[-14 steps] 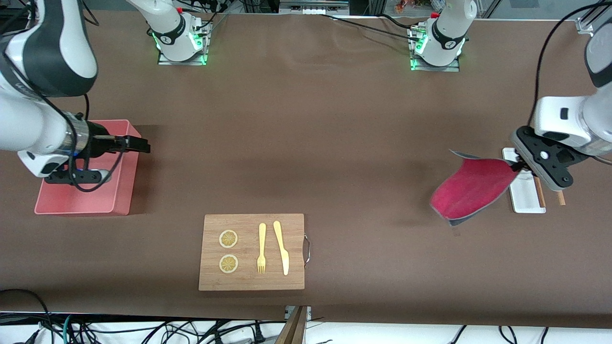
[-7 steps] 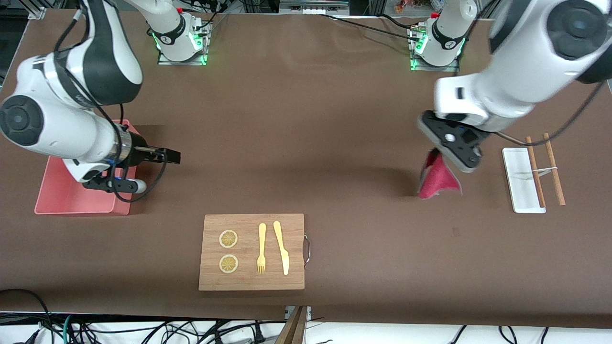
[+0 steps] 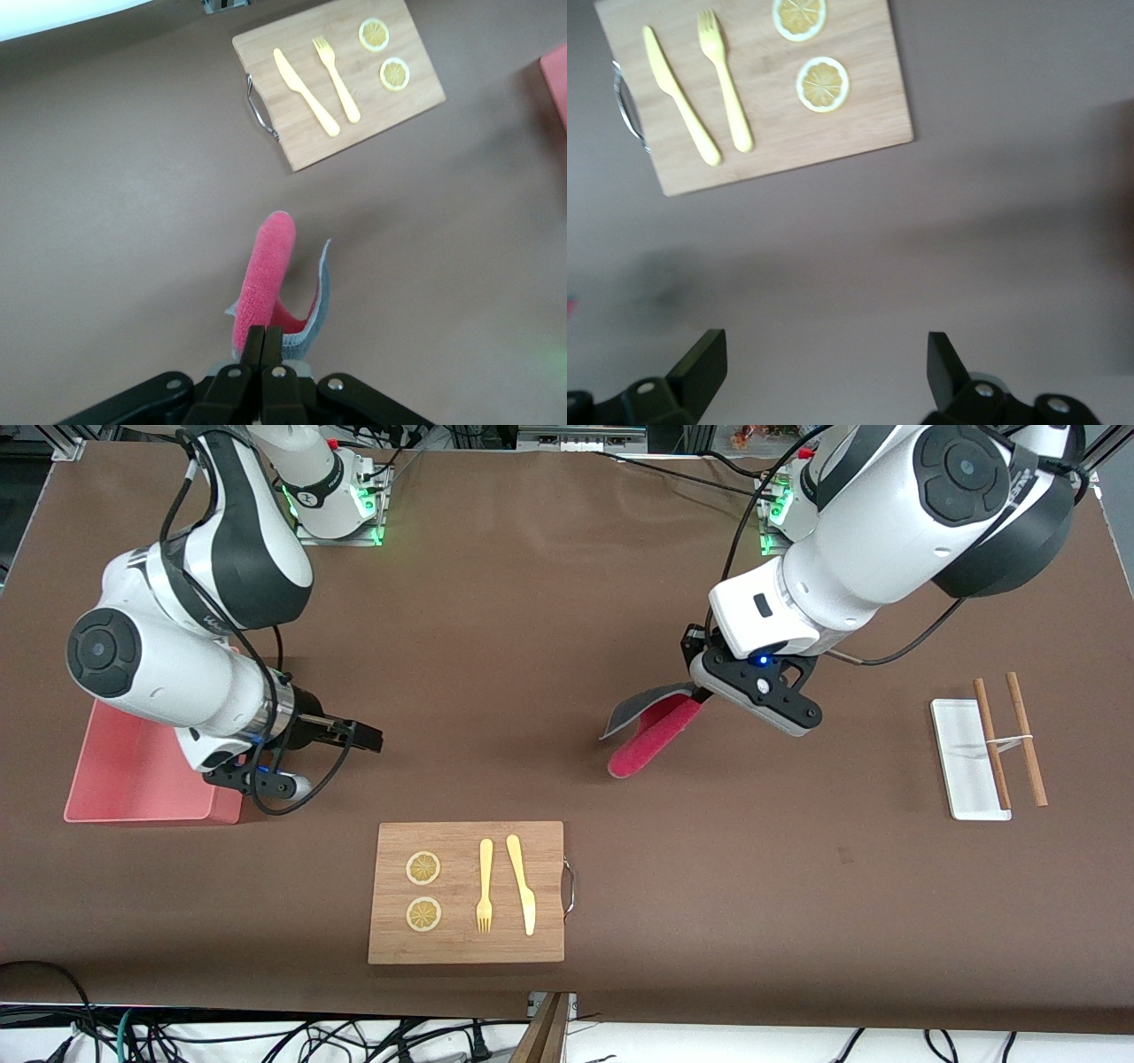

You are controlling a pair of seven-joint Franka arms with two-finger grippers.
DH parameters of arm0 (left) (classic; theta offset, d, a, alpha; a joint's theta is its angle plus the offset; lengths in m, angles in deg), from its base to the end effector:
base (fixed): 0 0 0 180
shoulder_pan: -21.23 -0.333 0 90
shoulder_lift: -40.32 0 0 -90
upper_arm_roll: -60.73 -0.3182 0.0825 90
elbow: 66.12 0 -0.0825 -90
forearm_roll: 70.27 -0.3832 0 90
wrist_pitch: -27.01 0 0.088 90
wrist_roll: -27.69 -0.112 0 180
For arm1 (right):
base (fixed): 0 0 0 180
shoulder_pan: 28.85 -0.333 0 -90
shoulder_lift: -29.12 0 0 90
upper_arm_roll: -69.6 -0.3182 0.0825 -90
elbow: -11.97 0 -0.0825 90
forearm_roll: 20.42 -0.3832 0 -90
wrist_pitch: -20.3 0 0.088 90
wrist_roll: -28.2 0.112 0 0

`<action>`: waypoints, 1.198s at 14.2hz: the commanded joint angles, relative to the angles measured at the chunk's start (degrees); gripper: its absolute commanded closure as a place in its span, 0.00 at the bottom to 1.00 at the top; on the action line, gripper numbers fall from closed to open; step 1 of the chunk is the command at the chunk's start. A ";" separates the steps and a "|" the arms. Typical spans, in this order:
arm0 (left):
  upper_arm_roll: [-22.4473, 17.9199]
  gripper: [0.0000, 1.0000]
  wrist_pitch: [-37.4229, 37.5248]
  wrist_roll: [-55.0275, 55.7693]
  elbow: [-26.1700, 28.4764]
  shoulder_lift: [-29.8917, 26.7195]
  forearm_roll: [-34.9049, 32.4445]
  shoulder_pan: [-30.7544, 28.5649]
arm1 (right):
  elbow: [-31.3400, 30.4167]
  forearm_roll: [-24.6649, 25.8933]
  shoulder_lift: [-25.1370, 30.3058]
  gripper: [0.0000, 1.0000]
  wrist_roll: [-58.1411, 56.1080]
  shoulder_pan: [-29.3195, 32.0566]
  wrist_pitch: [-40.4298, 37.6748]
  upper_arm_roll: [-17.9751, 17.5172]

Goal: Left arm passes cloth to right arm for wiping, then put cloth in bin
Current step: 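Lift the cloth with the left gripper toward the right gripper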

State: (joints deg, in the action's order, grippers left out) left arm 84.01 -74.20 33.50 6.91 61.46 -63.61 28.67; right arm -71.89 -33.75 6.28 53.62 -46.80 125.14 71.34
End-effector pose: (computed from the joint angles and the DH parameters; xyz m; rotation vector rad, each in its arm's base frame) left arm 0.5998 -0.3096 0.5725 2.7962 -0.5452 0.0925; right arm 0.6420 0.2103 0.4504 -2.9326 0.3269 0.1559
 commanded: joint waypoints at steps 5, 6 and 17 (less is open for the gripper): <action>-0.52 1.00 -7.84 1.83 -2.63 3.28 1.51 9.16 | 0.81 -9.23 -2.12 0.00 12.36 -2.97 1.51 0.02; -0.52 1.00 -10.12 1.83 -2.63 3.90 1.51 10.04 | 0.64 -10.13 -2.12 0.00 14.29 -3.41 1.42 0.02; -0.61 1.00 -15.33 -6.95 -2.63 6.01 21.27 9.79 | 0.81 -10.75 -4.67 0.00 25.72 -8.68 5.19 0.02</action>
State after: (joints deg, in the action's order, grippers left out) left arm 83.64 -89.73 30.37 6.57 65.82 -45.24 38.41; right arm -71.90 -43.38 2.78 77.22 -54.74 128.94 71.12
